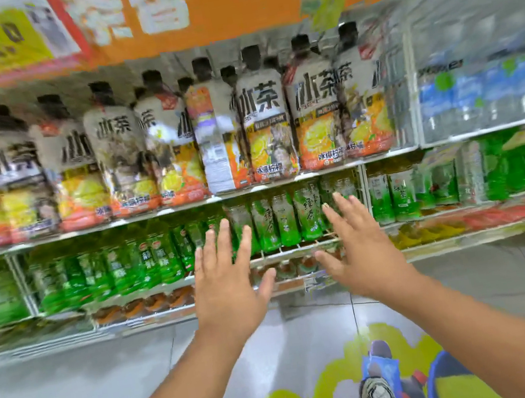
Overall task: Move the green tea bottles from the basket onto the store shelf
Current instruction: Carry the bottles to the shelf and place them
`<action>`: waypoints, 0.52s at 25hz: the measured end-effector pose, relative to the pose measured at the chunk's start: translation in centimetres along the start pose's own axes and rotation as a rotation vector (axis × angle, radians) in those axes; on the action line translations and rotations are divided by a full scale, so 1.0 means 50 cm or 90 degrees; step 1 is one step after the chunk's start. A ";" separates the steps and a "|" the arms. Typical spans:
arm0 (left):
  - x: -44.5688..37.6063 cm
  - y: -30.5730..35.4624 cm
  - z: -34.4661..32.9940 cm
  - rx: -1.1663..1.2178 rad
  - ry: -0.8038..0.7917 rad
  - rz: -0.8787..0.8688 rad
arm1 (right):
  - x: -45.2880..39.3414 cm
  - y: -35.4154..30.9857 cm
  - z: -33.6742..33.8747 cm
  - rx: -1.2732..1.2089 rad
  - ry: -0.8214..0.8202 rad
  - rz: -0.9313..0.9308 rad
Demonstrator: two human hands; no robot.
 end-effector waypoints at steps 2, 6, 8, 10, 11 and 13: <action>0.024 -0.002 0.079 0.004 0.014 -0.019 | 0.046 -0.033 0.067 0.063 0.012 0.018; 0.075 0.010 0.206 0.010 0.003 -0.068 | 0.135 -0.080 0.159 0.152 0.004 0.019; 0.091 0.024 0.267 0.006 0.021 -0.080 | 0.179 -0.091 0.191 0.156 0.013 -0.003; 0.090 0.053 0.313 0.020 0.049 -0.100 | 0.213 -0.085 0.224 0.120 0.035 -0.047; 0.085 0.072 0.332 0.027 0.053 -0.116 | 0.227 -0.079 0.244 0.105 0.051 -0.071; 0.075 0.126 0.367 0.037 0.055 -0.158 | 0.267 -0.062 0.298 0.077 0.099 -0.121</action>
Point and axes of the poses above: each hand's wrist, its own x-axis away from the middle knuckle, its own z-axis out of the back of the hand, y = z × x, the point moved 5 cm from there along -x, towards the middle knuckle, and after that the axes turned 7 degrees about -x, right-handed, at the moved point
